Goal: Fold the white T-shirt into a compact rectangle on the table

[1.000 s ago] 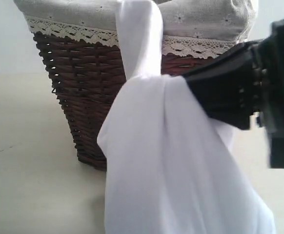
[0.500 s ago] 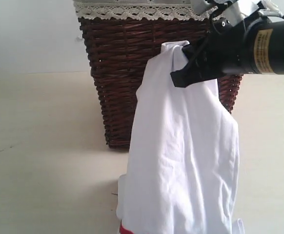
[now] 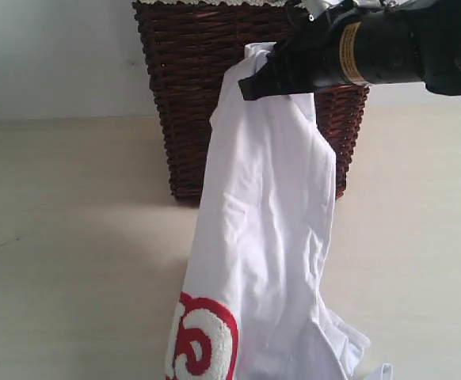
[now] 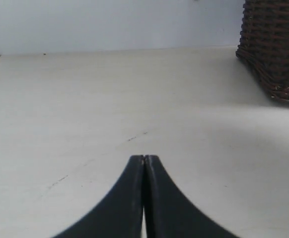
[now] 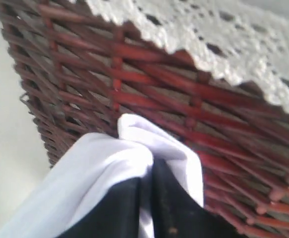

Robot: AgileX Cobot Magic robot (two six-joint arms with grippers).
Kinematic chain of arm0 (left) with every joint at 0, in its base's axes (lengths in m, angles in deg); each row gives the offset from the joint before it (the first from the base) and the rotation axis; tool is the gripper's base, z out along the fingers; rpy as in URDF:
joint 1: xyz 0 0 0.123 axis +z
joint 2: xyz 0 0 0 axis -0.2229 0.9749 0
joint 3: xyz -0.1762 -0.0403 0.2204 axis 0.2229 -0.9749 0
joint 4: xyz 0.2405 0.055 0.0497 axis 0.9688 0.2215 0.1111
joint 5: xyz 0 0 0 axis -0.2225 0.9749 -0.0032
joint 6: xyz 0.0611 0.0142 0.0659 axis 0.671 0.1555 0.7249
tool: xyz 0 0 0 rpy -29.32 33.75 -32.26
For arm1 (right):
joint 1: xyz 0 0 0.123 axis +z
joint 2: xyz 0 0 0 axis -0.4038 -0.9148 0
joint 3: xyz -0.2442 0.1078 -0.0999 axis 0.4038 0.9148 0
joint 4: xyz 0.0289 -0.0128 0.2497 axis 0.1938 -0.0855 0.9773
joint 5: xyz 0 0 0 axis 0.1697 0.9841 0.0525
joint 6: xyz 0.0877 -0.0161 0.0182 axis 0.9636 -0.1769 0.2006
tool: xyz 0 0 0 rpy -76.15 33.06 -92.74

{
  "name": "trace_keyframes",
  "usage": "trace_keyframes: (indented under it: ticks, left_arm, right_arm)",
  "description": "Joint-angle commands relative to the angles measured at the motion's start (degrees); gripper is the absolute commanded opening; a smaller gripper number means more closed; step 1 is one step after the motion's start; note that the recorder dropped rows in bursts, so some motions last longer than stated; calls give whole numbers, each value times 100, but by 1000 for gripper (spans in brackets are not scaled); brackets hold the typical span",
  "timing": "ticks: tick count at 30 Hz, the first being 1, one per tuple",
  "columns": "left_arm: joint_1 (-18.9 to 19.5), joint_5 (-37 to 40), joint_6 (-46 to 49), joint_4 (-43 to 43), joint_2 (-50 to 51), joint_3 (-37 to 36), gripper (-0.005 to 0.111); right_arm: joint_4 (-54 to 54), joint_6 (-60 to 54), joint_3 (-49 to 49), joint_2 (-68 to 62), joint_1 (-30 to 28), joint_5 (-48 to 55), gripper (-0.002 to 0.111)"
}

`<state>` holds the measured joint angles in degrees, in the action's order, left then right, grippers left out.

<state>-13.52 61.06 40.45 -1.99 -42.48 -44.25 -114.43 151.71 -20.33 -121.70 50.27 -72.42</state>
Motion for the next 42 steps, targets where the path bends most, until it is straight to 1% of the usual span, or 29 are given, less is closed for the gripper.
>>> trace_keyframes:
  ticks: [1, 3, 4, 6, 7, 8, 9, 10, 11, 12, 13, 15, 17, 18, 20, 21, 23, 25, 29, 34, 38, 42]
  left_arm:
    - [2, -54, -13, -4, -38, 1, 0]
    - [2, -54, -13, -4, -38, 1, 0]
    - [2, -54, -13, -4, -38, 1, 0]
    - [2, -54, -13, -4, -38, 1, 0]
    - [2, -54, -13, -4, -38, 1, 0]
    - [2, -54, -13, -4, -38, 1, 0]
    - [2, -54, -13, -4, -38, 1, 0]
    - [2, -54, -13, -4, -38, 1, 0]
    - [2, -54, -13, -4, -38, 1, 0]
    - [2, -54, -13, -4, -38, 1, 0]
    - [2, -54, -13, -4, -38, 1, 0]
    - [2, -54, -13, -4, -38, 1, 0]
    - [2, -54, -13, -4, -38, 1, 0]
    - [2, -54, -13, -4, -38, 1, 0]
    - [2, -54, -13, -4, -38, 1, 0]
    - [2, -54, -13, -4, -38, 1, 0]
    - [2, -54, -13, -4, -38, 1, 0]
    - [2, -54, -13, -4, -38, 1, 0]
    - [2, -54, -13, -4, -38, 1, 0]
    - [2, -54, -13, -4, -38, 1, 0]
    - [2, -54, -13, -4, -38, 1, 0]
    - [2, -54, -13, -4, -38, 1, 0]
  right_arm:
    - [39, 107, -236, 584, -10, -1223, 0]
    - [65, -7, -371, 1092, -10, -2130, 0]
    - [154, -38, -496, 1223, -10, -2287, 0]
    - [1331, -225, -1083, 1386, 78, -2928, 0]
    - [1744, -583, -1268, 1351, 242, -3313, 0]
    - [2293, -1067, -1515, 1218, 501, -3327, 0]
    - [2682, -1401, -1746, 1085, 765, -3027, 0]
    - [3176, -1816, -2048, 872, 1026, -2445, 0]
    - [3544, -2026, -2293, 663, 1175, -2073, 0]
    - [3751, -2087, -2622, 466, 1277, -1834, 0]
    - [3818, -1943, -2824, 389, 1289, -1835, 0]
    - [3614, -1503, -3049, 415, 1289, -1741, 0]
    - [2836, -919, -3006, 545, 1289, -1309, 0]
    - [2003, -251, -2903, 621, 1289, -1026, 0]
    - [102, 1498, -2600, 723, 1289, -920, 0]
    - [14, 2075, -2375, 752, 1260, -1002, 0]
    - [14, 2043, -1951, 809, 1203, -1392, 0]
    - [14, 1854, -1555, 836, 1190, -1532, 0]
    - [14, 1407, -937, 936, 1107, -1485, 0]
    - [14, 1238, -105, 1301, 646, -1411, 0]
    - [14, 885, 738, 1669, 198, -1000, 0]
    - [14, 600, 1602, 2059, -162, -94, 0]
